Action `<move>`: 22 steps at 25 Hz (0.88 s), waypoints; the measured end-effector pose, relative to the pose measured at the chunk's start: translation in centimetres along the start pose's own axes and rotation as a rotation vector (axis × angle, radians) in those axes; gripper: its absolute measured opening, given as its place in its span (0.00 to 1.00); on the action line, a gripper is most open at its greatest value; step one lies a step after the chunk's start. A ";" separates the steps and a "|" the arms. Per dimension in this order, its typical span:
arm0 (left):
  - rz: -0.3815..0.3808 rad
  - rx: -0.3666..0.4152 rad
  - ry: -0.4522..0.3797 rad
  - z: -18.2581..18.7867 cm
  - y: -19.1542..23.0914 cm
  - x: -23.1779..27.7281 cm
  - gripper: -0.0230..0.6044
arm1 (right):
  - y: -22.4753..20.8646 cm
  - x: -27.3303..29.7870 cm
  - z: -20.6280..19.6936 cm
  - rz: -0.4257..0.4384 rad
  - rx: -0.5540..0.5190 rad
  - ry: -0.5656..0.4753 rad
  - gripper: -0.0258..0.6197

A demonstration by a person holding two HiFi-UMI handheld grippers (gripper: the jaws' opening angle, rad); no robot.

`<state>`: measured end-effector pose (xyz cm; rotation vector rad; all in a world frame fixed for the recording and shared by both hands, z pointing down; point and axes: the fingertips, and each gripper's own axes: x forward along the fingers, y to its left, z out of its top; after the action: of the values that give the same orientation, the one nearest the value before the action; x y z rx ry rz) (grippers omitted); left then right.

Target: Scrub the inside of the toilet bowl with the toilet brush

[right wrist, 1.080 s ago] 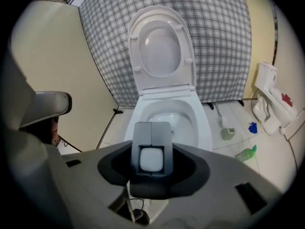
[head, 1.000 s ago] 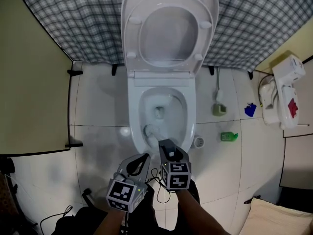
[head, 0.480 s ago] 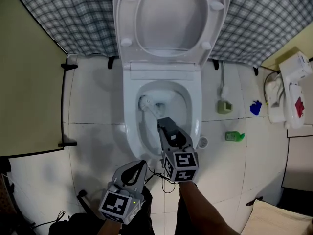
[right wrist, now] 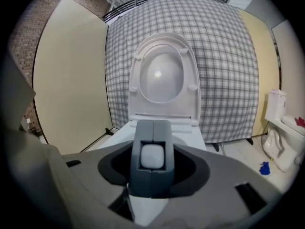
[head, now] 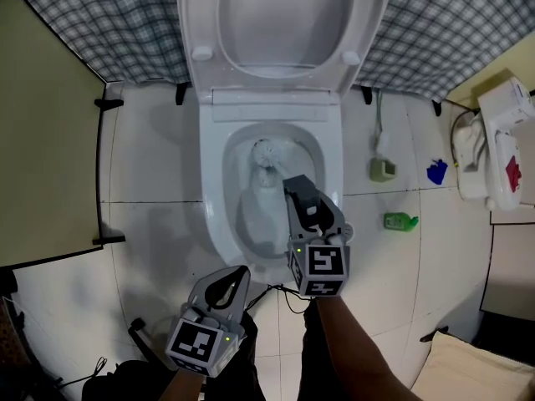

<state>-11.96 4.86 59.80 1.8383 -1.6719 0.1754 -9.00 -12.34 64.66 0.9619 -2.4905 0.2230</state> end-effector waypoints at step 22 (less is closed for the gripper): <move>0.002 -0.006 -0.037 3.4 -2.0 -0.5 0.05 | -0.8 -11.8 -6.5 -0.050 0.074 0.409 0.35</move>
<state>-11.31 3.48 56.13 1.8460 -1.6977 0.1387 1.56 -3.85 64.82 0.9032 -2.0950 0.4498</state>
